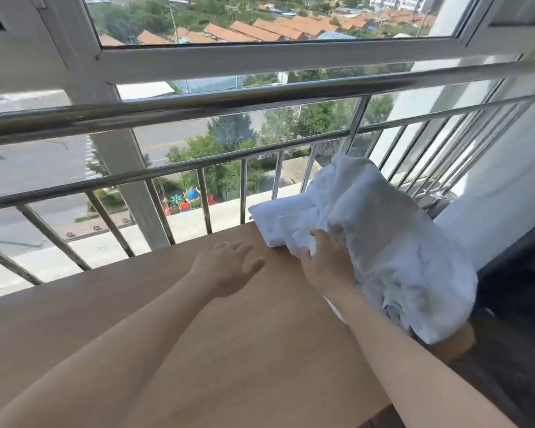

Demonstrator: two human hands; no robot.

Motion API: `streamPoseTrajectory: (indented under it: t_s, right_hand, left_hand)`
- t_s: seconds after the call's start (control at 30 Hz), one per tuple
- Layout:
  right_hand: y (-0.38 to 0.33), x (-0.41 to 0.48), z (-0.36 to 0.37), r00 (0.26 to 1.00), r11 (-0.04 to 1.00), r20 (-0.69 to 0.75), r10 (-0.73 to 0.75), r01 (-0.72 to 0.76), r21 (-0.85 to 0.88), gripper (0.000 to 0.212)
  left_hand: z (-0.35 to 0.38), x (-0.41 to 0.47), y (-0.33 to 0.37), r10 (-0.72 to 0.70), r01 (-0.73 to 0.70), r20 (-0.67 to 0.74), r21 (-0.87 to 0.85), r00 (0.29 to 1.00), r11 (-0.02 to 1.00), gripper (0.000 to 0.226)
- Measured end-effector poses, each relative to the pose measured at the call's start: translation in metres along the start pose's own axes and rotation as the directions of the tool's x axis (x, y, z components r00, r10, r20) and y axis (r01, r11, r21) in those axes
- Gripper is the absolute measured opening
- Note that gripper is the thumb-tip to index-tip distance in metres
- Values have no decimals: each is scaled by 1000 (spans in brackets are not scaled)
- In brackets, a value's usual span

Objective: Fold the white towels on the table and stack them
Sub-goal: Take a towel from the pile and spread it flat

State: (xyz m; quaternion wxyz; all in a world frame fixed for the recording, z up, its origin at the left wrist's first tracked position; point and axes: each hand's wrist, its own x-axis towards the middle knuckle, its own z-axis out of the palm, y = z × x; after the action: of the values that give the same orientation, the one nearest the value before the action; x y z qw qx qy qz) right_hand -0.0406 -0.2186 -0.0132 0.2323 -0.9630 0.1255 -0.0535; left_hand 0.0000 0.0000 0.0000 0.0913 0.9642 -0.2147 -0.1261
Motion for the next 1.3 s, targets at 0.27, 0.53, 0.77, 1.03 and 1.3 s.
streamPoseTrajectory:
  t_s: [0.27, 0.53, 0.77, 1.03, 1.3]
  right_hand:
    - [84, 40, -54, 869, 943, -379, -318, 332, -31, 16]
    - [195, 107, -85, 968, 990, -212, 134, -124, 60, 47]
    - [211, 119, -58, 984, 977, -10, 178, -176, 121, 75]
    - [202, 120, -35, 978, 990, -164, 129, -136, -36, 61]
    - [196, 113, -49, 974, 978, -168, 151, -122, 170, 64]
  left_hand:
    - [-10, 95, 121, 125, -139, -110, -138, 986, 981, 68]
    - [-20, 184, 223, -24, -34, -231, -246, 973, 969, 76]
    - [8, 215, 222, -129, 98, -345, -106, 930, 990, 74]
    - [20, 218, 209, -156, 86, -423, -180, 893, 980, 67]
    - [-6, 206, 216, -141, 12, -344, -352, 928, 936, 64]
